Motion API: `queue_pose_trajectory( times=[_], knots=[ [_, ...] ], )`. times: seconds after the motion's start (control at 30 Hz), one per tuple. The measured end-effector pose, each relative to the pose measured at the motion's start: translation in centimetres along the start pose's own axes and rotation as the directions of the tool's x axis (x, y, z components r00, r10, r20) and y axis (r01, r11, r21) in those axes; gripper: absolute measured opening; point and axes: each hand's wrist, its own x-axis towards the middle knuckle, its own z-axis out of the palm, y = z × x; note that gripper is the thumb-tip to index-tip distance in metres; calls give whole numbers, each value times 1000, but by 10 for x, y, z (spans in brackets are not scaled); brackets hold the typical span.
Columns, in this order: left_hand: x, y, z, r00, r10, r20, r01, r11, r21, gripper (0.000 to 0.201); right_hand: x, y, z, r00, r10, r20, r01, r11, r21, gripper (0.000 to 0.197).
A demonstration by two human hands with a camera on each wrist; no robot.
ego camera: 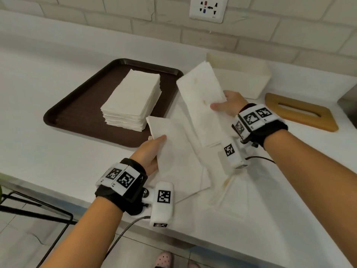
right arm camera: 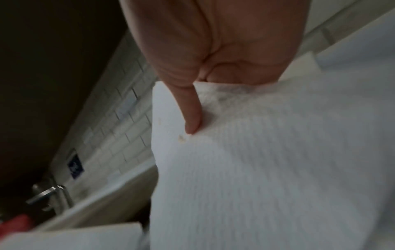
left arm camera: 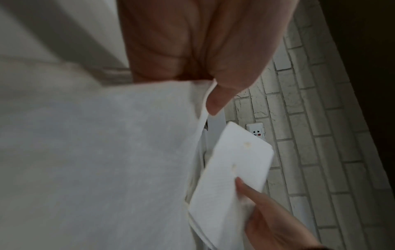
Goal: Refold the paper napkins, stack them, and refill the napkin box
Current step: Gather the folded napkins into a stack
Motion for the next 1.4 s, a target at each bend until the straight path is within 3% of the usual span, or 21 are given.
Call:
queue_pose_trajectory(
  times=[0.07, 0.17, 0.3, 0.37, 0.47, 0.63, 0.7, 0.83, 0.93, 1.0, 1.1, 1.2, 1.27, 1.4],
  knots=[
    [0, 8, 5, 1000, 6, 9, -6, 999, -35, 33, -14, -6, -14, 999, -50, -18, 53, 974, 221, 42],
    [-4, 22, 18, 997, 14, 82, -11, 999, -37, 34, -40, -15, -30, 991, -119, 56, 71, 841, 537, 40],
    [-13, 28, 35, 977, 34, 208, -20, 997, -69, 27, -71, -18, -32, 967, -153, 203, -7, 781, 625, 27],
    [-17, 24, 42, 956, 35, 292, -3, 994, -111, 30, -86, -11, -24, 956, -124, 265, -49, 825, 562, 22],
    [-27, 13, 49, 912, 22, 410, 65, 978, -197, 41, -103, 8, -9, 957, -72, 283, -48, 917, 395, 33],
    [-31, -7, 46, 905, -68, 420, 172, 961, -215, 83, -119, 32, 5, 966, -11, 257, -77, 941, 330, 37],
    [-34, -12, 48, 911, -53, 410, 142, 972, -189, 73, -121, 38, 8, 968, -5, 251, -77, 946, 316, 36],
    [-38, -21, 55, 957, 11, 288, -2, 999, -32, 30, -126, 40, 13, 969, -5, 248, -67, 957, 282, 31],
    [-36, -22, 47, 988, 68, 139, -71, 997, 14, 34, -123, 43, 16, 978, 43, 205, -87, 973, 213, 19],
    [-35, -20, 36, 993, 109, 49, -113, 991, 72, 36, -117, 47, 15, 984, 100, 149, -117, 987, 111, 21],
    [-34, -16, 19, 988, 148, -32, -140, 975, 172, 37, -102, 56, 11, 983, 152, 104, -116, 950, -288, 48],
    [-37, -15, 9, 991, 125, -43, -111, 965, 238, 35, -91, 62, 11, 966, 247, 69, -180, 845, -504, 70],
    [-38, -17, 6, 994, 106, -34, -94, 961, 260, 35, -88, 66, 10, 963, 262, 59, -186, 808, -559, 74],
    [-37, -19, 4, 994, 91, -58, -70, 954, 290, 32, -86, 75, 0, 975, 218, 40, -161, 821, -548, 72]
  ],
)
